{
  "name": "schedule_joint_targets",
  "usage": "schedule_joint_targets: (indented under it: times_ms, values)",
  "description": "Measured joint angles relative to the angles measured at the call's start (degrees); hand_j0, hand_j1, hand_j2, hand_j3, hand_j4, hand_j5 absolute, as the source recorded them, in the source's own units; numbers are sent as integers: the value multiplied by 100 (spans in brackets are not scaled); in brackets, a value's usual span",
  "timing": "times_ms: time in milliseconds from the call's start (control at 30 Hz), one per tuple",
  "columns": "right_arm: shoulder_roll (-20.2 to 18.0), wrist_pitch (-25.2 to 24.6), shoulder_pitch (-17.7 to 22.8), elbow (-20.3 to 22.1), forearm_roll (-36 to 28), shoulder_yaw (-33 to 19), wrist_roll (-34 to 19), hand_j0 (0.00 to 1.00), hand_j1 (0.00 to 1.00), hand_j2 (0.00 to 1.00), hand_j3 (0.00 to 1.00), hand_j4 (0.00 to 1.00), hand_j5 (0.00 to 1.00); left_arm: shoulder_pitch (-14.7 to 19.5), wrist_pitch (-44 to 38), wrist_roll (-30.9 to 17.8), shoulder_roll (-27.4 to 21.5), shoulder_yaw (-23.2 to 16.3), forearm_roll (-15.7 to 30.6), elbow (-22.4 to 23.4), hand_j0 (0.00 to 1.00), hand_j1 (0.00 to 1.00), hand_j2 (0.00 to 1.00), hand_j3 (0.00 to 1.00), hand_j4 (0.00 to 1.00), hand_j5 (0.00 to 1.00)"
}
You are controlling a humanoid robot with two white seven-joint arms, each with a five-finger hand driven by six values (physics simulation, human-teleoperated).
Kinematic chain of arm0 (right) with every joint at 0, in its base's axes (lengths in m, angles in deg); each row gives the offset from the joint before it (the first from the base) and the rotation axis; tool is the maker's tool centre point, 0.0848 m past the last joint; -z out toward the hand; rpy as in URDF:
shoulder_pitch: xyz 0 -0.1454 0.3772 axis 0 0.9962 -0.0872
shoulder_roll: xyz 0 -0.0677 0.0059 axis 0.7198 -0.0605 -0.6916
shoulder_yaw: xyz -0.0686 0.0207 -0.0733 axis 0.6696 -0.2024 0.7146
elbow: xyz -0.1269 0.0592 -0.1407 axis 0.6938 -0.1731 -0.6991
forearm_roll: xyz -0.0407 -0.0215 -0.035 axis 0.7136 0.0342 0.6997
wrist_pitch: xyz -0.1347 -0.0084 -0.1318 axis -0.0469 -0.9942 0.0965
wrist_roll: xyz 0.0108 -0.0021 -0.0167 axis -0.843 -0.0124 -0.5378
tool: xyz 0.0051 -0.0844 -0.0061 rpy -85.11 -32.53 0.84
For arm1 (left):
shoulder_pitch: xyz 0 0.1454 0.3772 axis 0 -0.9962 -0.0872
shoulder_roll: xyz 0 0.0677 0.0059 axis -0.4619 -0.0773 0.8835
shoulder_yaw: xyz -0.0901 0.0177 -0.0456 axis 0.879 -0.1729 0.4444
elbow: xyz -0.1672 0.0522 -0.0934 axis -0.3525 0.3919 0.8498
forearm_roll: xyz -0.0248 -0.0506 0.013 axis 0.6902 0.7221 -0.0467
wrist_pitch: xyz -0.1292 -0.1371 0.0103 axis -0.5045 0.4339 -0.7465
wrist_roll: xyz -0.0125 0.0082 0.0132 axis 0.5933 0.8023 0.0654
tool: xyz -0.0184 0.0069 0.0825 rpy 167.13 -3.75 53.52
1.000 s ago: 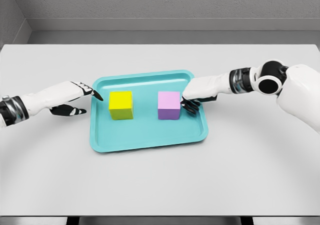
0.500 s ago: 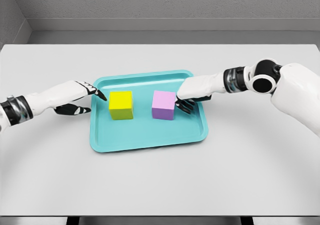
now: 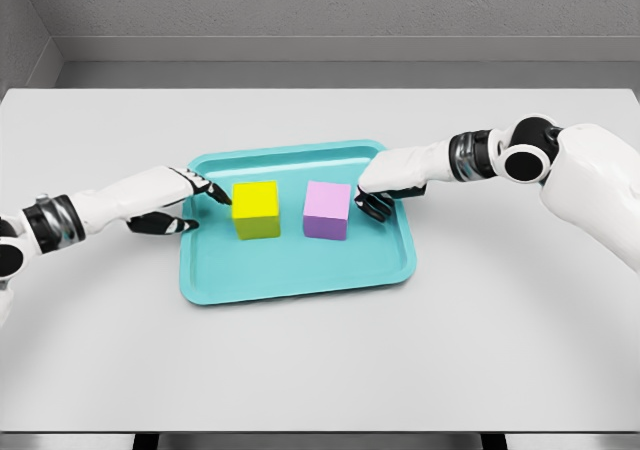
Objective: Push two cubes
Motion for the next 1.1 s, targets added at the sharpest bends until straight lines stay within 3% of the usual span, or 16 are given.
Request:
schedule_joint_targets:
  times_ms: [867,1100]
  values:
    - [287,-61,-44,-67,-22,144,-11,13,13,13,13,13,13,105,10,-3,220,-53,-48,93,66,66,66,66,66,66]
    - [319,-27,-70,-97,38,182,-4,13,13,13,13,13,13,360,10,-3,250,-46,-44,387,66,66,66,66,66,66]
